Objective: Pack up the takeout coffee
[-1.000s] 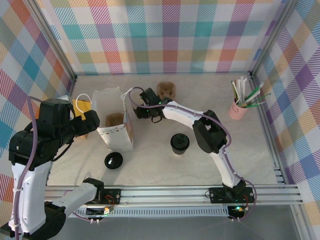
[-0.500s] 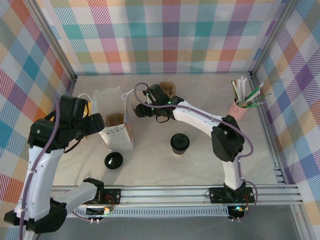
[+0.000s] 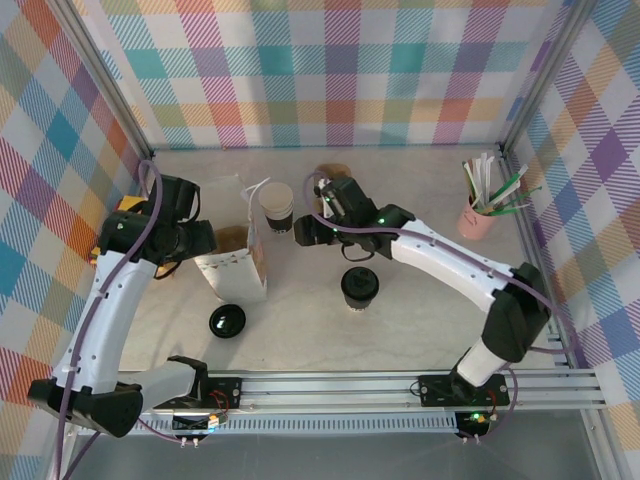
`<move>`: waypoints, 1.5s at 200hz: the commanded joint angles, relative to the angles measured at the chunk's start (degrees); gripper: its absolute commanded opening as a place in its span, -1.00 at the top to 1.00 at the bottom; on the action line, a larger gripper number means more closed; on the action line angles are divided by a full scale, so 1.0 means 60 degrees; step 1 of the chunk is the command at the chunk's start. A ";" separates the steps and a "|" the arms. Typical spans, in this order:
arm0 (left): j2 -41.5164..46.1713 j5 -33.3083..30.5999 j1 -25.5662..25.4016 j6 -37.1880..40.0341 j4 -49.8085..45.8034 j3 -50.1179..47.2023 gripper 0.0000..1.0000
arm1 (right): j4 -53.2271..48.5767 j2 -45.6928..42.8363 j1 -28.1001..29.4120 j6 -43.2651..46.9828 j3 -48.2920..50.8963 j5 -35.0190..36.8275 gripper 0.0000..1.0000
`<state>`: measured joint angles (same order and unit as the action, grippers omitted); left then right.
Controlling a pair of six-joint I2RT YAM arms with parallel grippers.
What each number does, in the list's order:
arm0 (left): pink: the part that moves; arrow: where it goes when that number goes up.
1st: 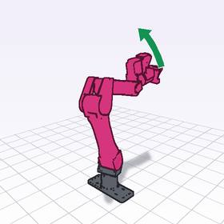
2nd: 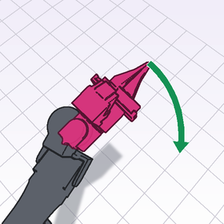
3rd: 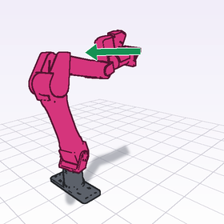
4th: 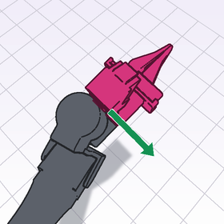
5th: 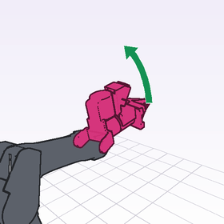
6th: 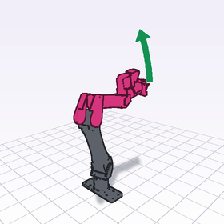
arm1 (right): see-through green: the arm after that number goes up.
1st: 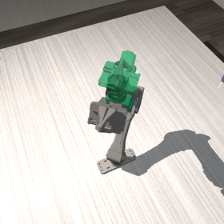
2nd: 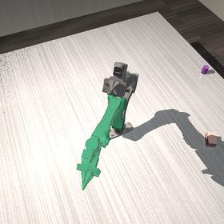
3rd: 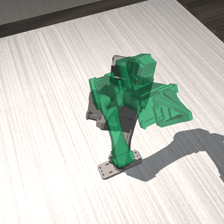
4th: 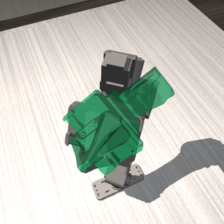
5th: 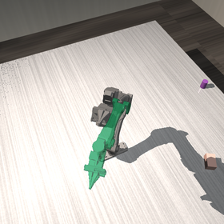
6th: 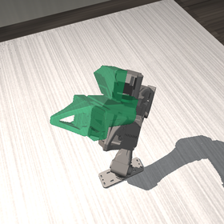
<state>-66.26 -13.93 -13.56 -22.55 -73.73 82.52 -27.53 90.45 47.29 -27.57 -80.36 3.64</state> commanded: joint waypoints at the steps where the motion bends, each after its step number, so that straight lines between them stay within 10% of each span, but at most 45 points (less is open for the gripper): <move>1: 0.0020 0.0266 0.0166 0.0141 0.0322 -0.0224 -0.26 | -0.0303 -0.0567 0.0118 0.0207 -0.0023 -0.0338 -0.41; 33: 0.0273 0.0908 0.0168 0.0036 0.0915 -0.0608 0.21 | -0.0706 -0.0605 0.1010 0.0625 -0.0872 -0.0548 -0.39; 149: 0.0496 0.1702 0.0166 0.0161 0.1405 -0.1038 0.28 | -0.3141 0.3459 0.1934 -0.0279 -0.6208 0.0534 -0.08; 186: 0.0590 0.1925 0.0167 0.0198 0.1449 -0.1089 0.32 | -0.3540 0.4137 0.1934 -0.0260 -0.7129 0.0587 0.51; 300: 0.1096 0.3210 -0.0964 -0.1052 0.2249 -0.1186 0.17 | -0.3590 0.1707 0.1915 -0.0128 -0.4609 0.2088 0.85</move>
<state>-59.16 3.46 -16.43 -26.35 -63.33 75.90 -48.40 105.34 58.74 -29.12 -111.02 11.66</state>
